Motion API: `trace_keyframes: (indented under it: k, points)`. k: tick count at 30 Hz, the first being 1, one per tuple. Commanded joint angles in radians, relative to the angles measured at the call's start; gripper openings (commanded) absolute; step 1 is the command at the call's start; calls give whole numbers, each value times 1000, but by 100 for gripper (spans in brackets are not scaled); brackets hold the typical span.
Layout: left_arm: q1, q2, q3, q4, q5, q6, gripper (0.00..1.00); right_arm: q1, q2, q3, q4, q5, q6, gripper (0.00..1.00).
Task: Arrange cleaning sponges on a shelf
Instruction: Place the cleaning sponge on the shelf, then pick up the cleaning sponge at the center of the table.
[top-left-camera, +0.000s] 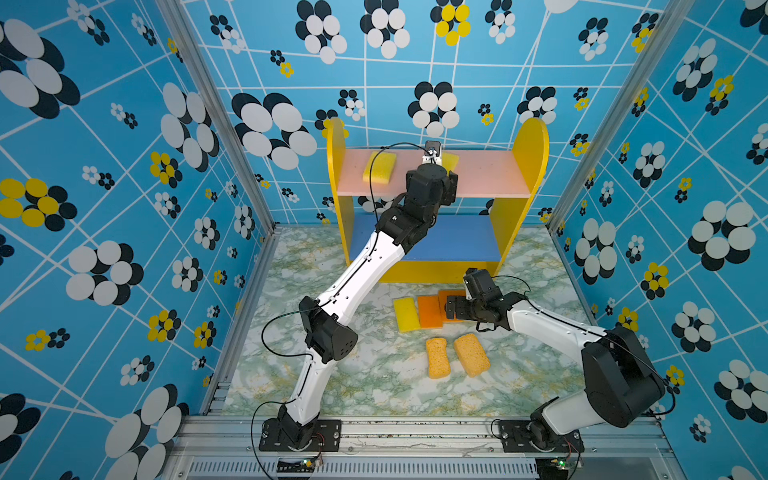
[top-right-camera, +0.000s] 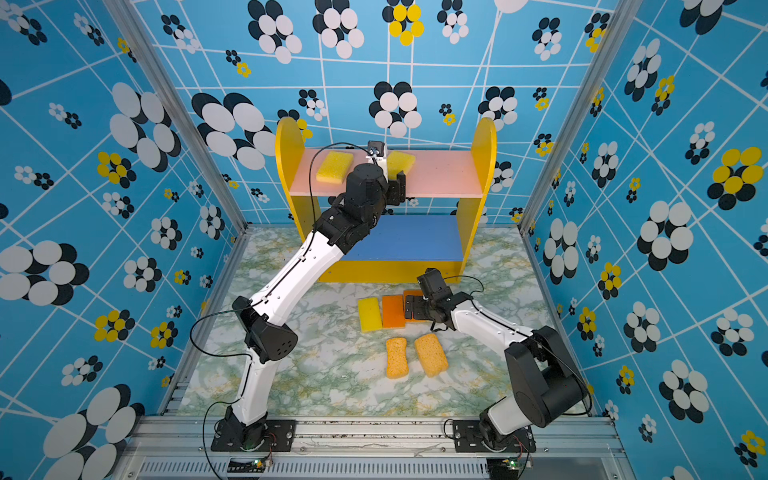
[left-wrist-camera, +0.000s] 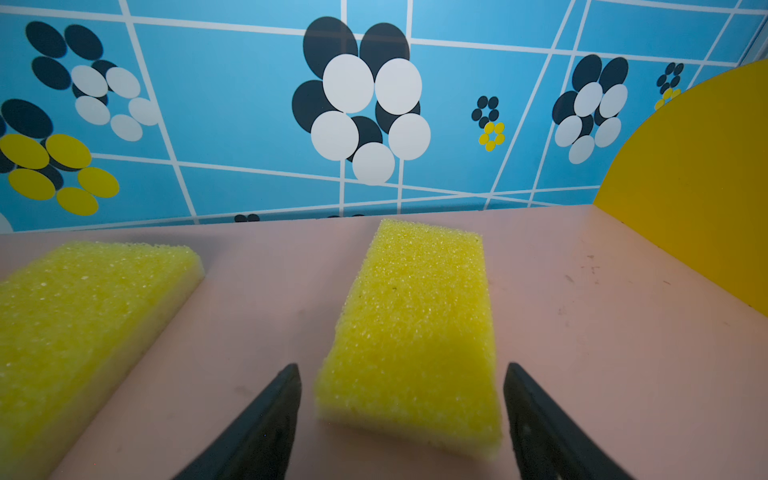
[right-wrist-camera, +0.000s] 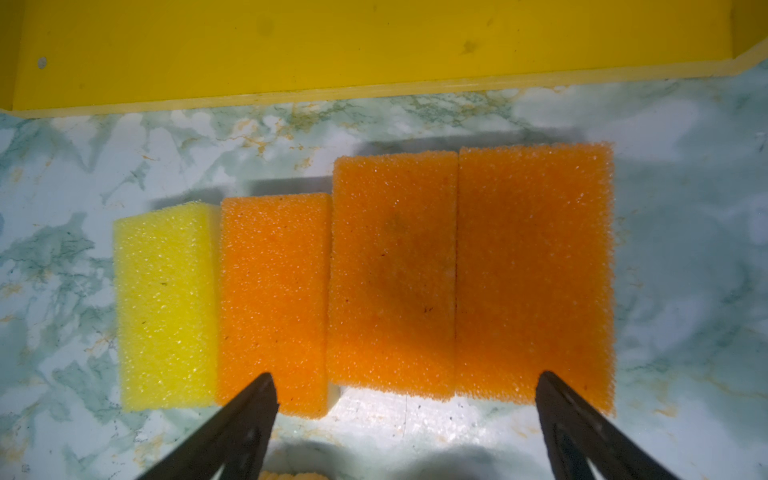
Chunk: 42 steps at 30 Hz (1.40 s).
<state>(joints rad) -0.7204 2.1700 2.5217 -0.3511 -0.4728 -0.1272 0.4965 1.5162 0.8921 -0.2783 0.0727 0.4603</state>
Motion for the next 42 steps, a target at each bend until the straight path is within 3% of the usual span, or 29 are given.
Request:
trace_keyframes:
  k: [1,5,25,29,42]
  points:
    - [-5,14,-8,22,-26,19,72,9,9,15,-18,-2,-6,99]
    - [-13,17,-18,45,-57,41,65,8,1,12,-23,4,-7,99]
    - [-55,-6,-75,125,-202,120,66,8,-17,9,-31,3,-11,99]
    - [-58,-9,-75,126,-226,124,99,8,-22,5,-32,0,-9,99]
    - [-73,-145,-228,208,-225,171,99,8,-30,18,-35,-8,-12,99]
